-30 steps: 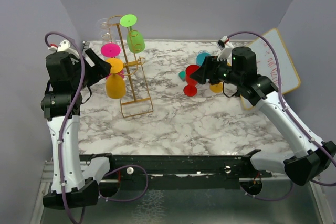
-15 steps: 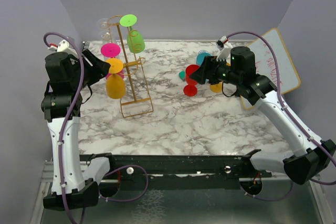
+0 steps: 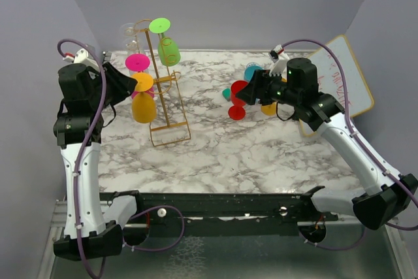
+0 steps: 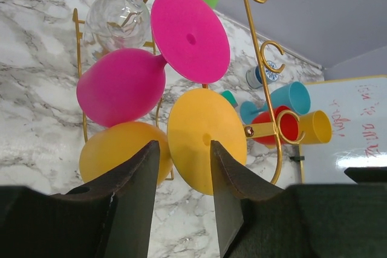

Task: Take the wine glass off the wine glass rack
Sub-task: Pick up the wine glass from the wine rack.

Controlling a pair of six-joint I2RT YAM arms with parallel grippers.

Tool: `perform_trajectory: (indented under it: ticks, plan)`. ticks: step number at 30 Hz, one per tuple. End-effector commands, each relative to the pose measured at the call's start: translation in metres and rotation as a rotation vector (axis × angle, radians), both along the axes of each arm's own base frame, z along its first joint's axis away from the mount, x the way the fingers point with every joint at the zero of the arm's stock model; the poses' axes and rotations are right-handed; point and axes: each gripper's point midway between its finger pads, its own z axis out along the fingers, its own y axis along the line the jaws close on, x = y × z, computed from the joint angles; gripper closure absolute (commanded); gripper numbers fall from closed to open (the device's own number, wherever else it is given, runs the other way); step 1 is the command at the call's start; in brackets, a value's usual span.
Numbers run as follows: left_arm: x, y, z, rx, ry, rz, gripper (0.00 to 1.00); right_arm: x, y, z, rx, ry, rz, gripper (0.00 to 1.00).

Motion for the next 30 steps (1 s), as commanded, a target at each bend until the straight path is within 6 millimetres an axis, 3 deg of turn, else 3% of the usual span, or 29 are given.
perform_trajectory:
  ticks: [1, 7, 15, 30]
  plan:
    - [0.002, 0.001, -0.004, -0.006, -0.001, 0.0, 0.6, 0.0, 0.0, -0.003, -0.006, 0.018, -0.006, 0.31]
    - [0.003, -0.002, -0.002, -0.023, -0.022, -0.006, 0.63, 0.001, 0.0, -0.005, -0.012, 0.022, -0.009, 0.31]
    - [0.004, -0.002, 0.002, -0.033, -0.037, 0.002, 0.69, 0.003, 0.003, -0.022, -0.036, 0.086, -0.006, 0.31]
    - [0.002, 0.001, -0.002, -0.042, -0.034, 0.025, 0.85, 0.001, 0.008, -0.024, -0.027, 0.114, 0.015, 0.31]
